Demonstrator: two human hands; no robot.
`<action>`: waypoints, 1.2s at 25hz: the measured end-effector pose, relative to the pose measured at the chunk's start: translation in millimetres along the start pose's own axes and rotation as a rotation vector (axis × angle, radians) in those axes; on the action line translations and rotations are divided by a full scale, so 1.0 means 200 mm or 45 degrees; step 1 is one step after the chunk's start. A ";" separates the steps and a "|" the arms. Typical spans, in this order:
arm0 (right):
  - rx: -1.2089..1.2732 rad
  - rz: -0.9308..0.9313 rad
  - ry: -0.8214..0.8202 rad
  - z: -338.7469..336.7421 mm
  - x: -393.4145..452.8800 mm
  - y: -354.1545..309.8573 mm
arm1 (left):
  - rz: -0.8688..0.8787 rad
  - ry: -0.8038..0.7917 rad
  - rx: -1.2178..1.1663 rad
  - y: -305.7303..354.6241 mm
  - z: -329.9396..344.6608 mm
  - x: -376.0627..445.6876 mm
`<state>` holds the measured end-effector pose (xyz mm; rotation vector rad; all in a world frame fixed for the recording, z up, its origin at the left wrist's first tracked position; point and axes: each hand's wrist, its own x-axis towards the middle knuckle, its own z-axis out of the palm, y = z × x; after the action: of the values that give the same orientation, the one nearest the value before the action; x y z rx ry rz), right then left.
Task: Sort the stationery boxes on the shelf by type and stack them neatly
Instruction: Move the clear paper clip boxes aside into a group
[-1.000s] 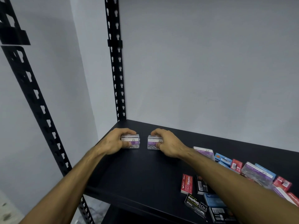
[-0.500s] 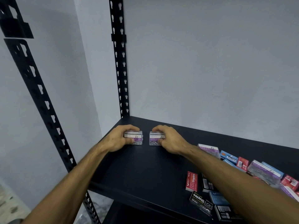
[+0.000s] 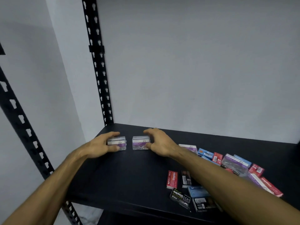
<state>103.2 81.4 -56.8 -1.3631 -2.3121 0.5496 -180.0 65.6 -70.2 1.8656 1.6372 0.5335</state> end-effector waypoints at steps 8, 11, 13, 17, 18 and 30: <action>0.004 0.048 0.186 -0.31 -0.28 0.10 | -0.046 0.042 0.234 0.30 -0.13 -0.10; 0.006 0.104 0.231 -0.44 -0.42 0.17 | 0.104 0.297 0.277 0.50 -0.08 -0.13; -0.017 0.147 0.270 -0.51 -0.52 0.24 | 0.257 0.381 0.210 0.64 0.02 -0.12; -0.018 0.251 0.328 -0.61 -0.70 0.40 | 0.467 0.349 0.064 0.89 0.28 -0.05; -0.020 0.282 0.337 -0.62 -0.74 0.45 | 0.487 0.318 0.031 0.93 0.36 -0.02; -0.192 0.625 0.138 -0.64 -0.96 0.77 | 0.395 -0.122 0.286 0.94 0.83 0.25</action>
<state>367.1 -2.1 -56.0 -1.9989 -1.9627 0.4315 75.7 74.7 -73.2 2.2945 1.4000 0.3904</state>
